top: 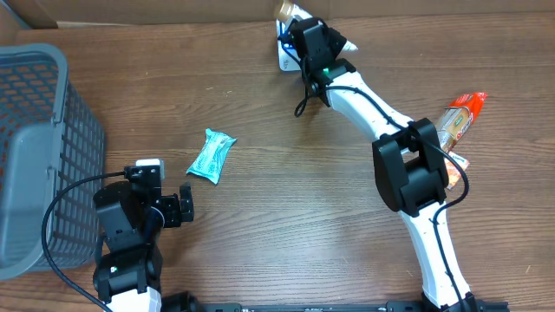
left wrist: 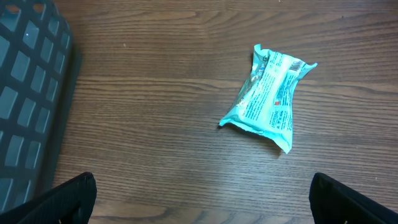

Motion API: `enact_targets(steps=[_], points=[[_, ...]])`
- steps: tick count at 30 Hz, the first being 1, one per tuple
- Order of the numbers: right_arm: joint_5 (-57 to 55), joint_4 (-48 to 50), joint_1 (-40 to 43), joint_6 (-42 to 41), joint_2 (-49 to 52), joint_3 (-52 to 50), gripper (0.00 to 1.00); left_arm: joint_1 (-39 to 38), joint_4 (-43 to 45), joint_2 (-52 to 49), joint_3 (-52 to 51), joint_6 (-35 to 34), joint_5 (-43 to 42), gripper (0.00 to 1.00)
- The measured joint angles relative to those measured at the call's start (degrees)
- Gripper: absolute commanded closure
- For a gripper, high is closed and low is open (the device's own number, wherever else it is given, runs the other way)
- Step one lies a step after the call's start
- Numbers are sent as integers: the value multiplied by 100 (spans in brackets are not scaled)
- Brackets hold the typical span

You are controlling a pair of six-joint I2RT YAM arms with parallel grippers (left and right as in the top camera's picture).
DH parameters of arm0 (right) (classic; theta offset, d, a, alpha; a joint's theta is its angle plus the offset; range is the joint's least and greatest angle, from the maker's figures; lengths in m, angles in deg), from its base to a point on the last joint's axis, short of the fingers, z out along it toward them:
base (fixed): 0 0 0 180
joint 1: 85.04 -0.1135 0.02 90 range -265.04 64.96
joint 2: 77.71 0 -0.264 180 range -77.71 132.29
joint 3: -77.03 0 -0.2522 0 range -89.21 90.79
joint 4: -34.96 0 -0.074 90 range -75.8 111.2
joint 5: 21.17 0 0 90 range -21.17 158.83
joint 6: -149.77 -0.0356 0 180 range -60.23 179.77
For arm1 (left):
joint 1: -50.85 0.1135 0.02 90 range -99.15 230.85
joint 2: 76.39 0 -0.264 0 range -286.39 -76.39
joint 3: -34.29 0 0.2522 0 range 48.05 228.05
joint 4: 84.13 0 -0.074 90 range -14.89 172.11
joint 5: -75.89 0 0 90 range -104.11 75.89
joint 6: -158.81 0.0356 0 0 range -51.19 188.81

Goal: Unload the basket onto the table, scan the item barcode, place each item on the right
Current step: 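Carry the white tube to the scanner and hold it in front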

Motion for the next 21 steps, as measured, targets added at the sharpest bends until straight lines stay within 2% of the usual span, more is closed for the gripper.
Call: enact_targets(steps=[21], points=[[9,-26,0,186,35,0,96,0,0,0,0,0,0,0]])
